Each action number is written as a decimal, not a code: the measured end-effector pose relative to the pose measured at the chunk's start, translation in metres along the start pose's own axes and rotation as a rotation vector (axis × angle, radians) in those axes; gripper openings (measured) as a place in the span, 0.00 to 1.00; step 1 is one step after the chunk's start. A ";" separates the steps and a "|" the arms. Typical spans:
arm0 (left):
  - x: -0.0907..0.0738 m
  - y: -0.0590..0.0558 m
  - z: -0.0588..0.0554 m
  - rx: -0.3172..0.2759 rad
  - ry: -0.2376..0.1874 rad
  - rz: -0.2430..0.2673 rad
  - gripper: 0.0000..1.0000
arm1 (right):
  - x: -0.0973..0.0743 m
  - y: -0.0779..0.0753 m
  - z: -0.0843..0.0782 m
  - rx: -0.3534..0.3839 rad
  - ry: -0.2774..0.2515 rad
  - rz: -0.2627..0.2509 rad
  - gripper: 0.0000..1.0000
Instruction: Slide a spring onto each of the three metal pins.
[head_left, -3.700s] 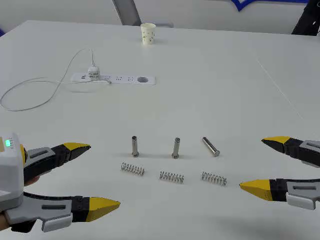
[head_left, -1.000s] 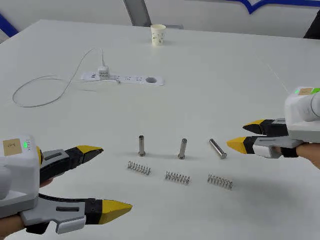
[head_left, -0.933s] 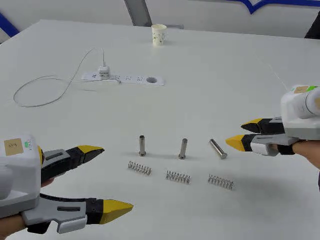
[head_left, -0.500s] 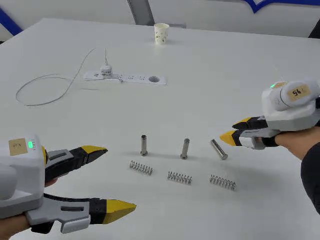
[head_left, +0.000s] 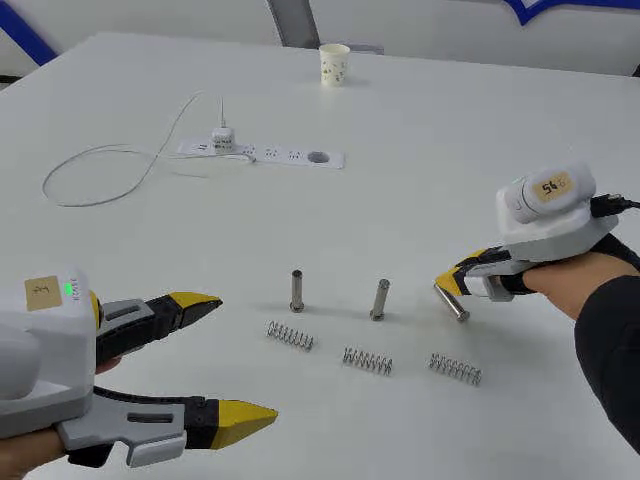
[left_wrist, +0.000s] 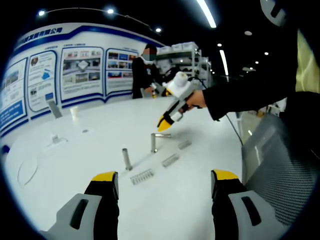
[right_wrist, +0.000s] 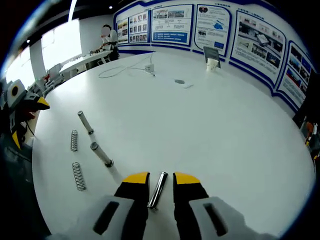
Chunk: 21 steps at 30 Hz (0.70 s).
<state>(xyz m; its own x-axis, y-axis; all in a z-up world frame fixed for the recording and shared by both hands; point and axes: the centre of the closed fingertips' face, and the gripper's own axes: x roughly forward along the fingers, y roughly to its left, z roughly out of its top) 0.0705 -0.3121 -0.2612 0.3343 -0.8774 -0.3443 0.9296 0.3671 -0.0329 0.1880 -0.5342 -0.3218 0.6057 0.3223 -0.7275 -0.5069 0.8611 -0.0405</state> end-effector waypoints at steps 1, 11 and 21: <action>0.000 0.000 0.000 -0.001 0.001 0.000 0.77 | 0.002 0.000 -0.001 0.003 0.006 -0.004 0.19; 0.001 -0.001 -0.001 -0.002 0.005 -0.005 0.77 | 0.011 0.000 -0.007 0.056 0.035 -0.014 0.17; 0.001 -0.002 -0.001 -0.004 0.008 -0.005 0.76 | 0.017 -0.001 -0.011 0.105 0.048 -0.014 0.14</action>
<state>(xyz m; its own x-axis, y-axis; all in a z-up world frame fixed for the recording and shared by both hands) 0.0690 -0.3133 -0.2628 0.3288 -0.8766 -0.3513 0.9304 0.3645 -0.0387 0.1925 -0.5343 -0.3420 0.5811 0.2926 -0.7594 -0.4297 0.9028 0.0190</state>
